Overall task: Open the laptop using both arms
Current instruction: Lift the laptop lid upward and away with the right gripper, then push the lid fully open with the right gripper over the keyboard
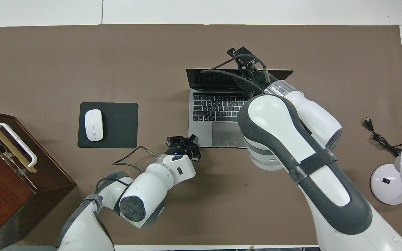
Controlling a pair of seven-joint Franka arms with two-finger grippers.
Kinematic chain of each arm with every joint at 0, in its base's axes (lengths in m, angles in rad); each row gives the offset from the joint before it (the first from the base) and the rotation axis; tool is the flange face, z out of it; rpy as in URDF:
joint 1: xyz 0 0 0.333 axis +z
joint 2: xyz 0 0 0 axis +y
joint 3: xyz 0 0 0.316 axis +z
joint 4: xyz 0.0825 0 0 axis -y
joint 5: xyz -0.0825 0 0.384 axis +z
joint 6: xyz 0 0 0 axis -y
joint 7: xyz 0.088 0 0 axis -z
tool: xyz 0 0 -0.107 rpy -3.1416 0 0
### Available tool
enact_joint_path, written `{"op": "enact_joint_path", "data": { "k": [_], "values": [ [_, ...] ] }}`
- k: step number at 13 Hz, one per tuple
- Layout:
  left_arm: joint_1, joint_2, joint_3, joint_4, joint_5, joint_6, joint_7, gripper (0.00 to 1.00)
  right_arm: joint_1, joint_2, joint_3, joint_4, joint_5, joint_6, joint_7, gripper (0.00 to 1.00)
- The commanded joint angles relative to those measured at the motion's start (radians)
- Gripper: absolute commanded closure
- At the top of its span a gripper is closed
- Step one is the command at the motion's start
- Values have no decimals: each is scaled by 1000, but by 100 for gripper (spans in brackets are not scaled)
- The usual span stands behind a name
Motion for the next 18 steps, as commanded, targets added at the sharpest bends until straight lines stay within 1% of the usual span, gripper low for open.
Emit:
{"op": "enact_joint_path", "data": {
  "k": [1, 3, 5, 6, 8, 9, 12, 13, 14, 15, 17, 18],
  "values": [
    [-6, 38, 17, 15, -6, 17, 23, 100, -26, 81, 5, 137, -7, -9, -21, 2],
    [-5, 41, 17, 15, -6, 17, 25, 100, -39, 90, 7, 152, -19, -9, -19, 2],
    [-5, 41, 19, 15, -6, 17, 28, 100, -21, 84, 7, 130, -18, 0, -16, 2],
    [-5, 41, 17, 15, -6, 17, 28, 100, -6, 68, 10, 88, -15, 7, -10, 2],
    [-5, 41, 19, 16, -6, 16, 27, 100, 52, -12, 12, -59, 1, 58, 13, 2],
    [0, 40, 19, 16, -8, 16, 25, 100, 92, -52, 12, -116, 15, 75, 33, 2],
    [15, 23, 19, 18, -11, 14, 16, 100, 190, -153, 12, -258, 45, 165, 47, 1],
    [24, 11, 19, 16, -11, 12, 16, 100, 203, -181, 12, -284, 47, 181, 47, 1],
    [29, -5, 19, 16, -11, -9, 16, 100, 205, -201, 12, -295, 47, 182, 47, 1],
    [46, -37, 19, 18, -11, -71, 14, 100, 205, -210, 12, -298, 45, 184, 44, 0],
    [80, -133, 19, 39, -11, -250, 14, 100, 208, -216, 12, -301, 45, 187, 13, 0],
    [96, -178, 19, 52, -11, -336, 17, 100, 217, -238, 13, -324, 45, 189, -1, 0]
  ]
}}
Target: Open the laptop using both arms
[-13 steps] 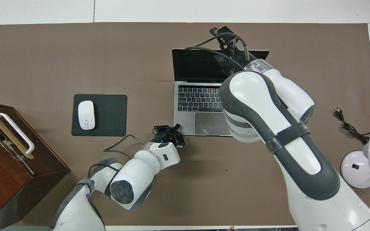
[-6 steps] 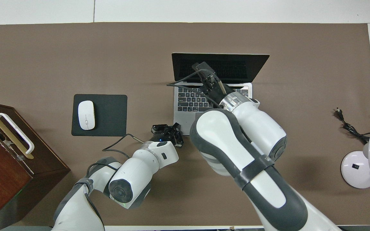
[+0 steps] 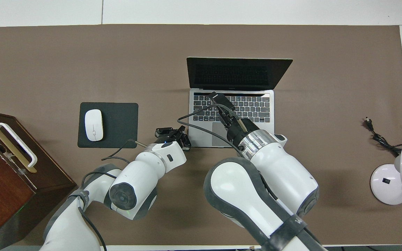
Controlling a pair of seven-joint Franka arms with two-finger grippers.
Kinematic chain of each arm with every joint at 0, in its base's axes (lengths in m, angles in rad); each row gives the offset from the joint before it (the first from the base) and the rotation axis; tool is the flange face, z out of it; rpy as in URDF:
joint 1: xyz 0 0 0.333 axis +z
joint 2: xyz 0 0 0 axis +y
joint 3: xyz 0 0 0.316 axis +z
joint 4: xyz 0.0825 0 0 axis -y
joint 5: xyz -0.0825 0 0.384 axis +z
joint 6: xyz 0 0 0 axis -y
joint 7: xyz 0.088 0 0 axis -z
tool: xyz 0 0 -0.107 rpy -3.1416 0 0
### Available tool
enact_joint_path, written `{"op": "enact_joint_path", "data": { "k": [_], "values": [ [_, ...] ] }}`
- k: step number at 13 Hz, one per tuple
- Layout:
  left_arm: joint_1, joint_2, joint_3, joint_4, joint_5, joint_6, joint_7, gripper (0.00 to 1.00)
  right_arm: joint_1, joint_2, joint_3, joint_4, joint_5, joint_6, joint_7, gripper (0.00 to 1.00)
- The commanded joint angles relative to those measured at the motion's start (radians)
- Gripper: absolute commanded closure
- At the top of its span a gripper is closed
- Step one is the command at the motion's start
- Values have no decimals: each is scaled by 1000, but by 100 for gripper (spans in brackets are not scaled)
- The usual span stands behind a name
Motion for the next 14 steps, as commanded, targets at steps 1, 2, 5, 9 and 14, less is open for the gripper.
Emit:
{"op": "enact_joint_path", "data": {
  "k": [1, 2, 5, 9, 14],
  "values": [
    [46, -153, -3, 14, -10, -232, 14, 100, 20, -52, 2, -63, 16, -1, -51, 0],
    [61, -191, -3, 16, -10, -292, 14, 100, 11, -65, 2, -67, 16, -4, -95, 0],
    [92, -263, 2, 43, -10, -486, 11, 100, -20, -51, -1, -28, 0, -35, -180, 0],
    [205, -319, 4, 253, 1, -978, 21, 91, -70, -49, -3, 115, -41, -90, -192, 0],
    [346, -382, 5, 359, 4, -1218, 17, 0, -134, 7, -6, 352, -121, -140, -191, 0]
  ]
}}
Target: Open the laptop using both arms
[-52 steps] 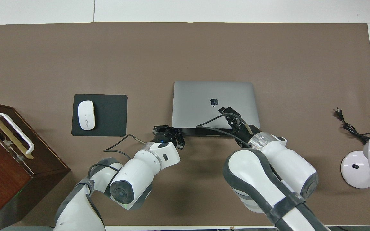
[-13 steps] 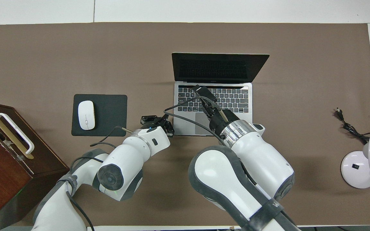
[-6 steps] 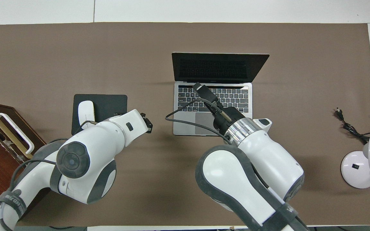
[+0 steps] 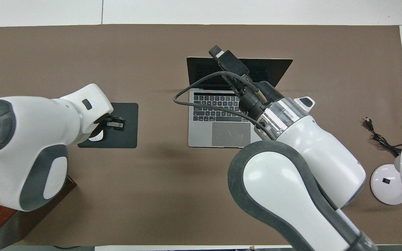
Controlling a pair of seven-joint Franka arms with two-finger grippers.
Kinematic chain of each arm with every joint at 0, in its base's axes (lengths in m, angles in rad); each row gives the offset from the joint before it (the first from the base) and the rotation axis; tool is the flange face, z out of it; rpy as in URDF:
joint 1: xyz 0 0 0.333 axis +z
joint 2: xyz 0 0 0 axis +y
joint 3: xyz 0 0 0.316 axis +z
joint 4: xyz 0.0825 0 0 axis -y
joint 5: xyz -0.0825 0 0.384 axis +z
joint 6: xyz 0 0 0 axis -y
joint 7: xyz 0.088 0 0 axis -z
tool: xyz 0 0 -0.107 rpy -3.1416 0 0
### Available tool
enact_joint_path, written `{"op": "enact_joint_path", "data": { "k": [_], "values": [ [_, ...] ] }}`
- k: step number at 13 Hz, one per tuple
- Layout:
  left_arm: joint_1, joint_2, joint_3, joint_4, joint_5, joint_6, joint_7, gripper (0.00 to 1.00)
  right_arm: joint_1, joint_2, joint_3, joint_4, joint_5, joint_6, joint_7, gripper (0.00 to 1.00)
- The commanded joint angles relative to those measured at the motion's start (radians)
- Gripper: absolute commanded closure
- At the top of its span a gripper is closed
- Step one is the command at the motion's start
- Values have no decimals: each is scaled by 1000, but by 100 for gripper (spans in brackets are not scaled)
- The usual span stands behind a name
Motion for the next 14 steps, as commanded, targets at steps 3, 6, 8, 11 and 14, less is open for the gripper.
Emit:
{"op": "enact_joint_path", "data": {
  "k": [3, 6, 8, 11, 14],
  "values": [
    [163, -46, -7, 46, 17, -127, 12, 0, -175, 106, 3, 221, -180, -216, -14, 0],
    [220, -9, -6, 173, 78, -264, 32, 0, -308, 139, 3, 310, -336, -435, -14, 0],
    [237, 35, -3, 286, 81, -371, 34, 0, -385, 146, 3, 341, -447, -560, -15, 0],
    [251, 89, -3, 426, 113, -514, 78, 0, -480, 137, -1, 393, -603, -768, -17, 0],
    [269, 89, -3, 422, 130, -522, 95, 0, -588, 135, -6, 494, -685, -1019, -15, 0]
  ]
}}
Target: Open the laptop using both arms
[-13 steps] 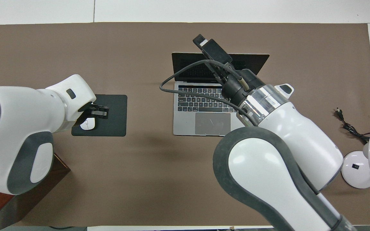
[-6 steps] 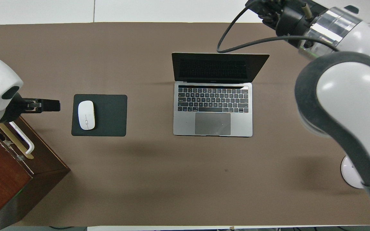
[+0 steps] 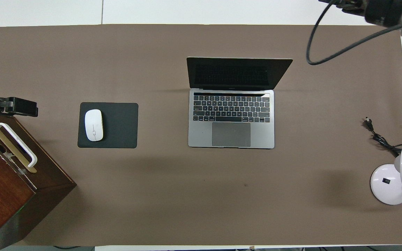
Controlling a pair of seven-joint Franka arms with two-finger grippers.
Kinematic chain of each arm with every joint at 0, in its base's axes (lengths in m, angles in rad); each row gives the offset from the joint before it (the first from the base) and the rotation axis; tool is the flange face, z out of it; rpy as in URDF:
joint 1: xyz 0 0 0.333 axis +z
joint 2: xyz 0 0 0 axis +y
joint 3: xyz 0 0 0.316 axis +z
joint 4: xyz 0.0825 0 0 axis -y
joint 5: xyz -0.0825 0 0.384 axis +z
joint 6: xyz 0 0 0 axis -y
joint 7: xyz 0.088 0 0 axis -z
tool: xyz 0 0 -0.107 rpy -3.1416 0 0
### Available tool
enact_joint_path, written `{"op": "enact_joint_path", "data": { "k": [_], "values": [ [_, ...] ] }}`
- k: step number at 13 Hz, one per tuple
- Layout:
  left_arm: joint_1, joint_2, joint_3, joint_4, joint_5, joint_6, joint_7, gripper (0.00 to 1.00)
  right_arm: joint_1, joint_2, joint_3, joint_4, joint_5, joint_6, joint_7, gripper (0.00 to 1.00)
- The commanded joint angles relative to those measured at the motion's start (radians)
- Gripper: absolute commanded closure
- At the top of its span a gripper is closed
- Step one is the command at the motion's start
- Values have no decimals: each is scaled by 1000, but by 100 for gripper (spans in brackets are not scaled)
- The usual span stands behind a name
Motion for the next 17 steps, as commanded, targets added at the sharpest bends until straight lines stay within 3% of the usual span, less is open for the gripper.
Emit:
{"op": "enact_joint_path", "data": {
  "k": [1, 5, 8, 11, 14, 17],
  "values": [
    [34, 24, -7, 34, 18, -35, 24, 0, -93, 10, 7, 107, -90, -199, -14, 0],
    [34, 22, -7, 42, 18, -35, 23, 0, -114, -16, 6, 162, -277, -398, -14, 0],
    [69, 22, -21, 51, 2, -38, 23, 0, -119, -16, 6, 270, -461, -639, -14, 0],
    [219, 27, -175, 67, -50, -27, 20, 0, -111, -39, 6, 270, -639, -826, -13, 0],
    [205, 27, -179, 56, -50, -13, 15, 0, -98, -119, 18, 169, -777, -915, 16, 0],
    [203, 25, -178, 33, -50, 10, 15, 0, -97, -237, 21, -65, -794, -900, 122, 0]
  ]
}}
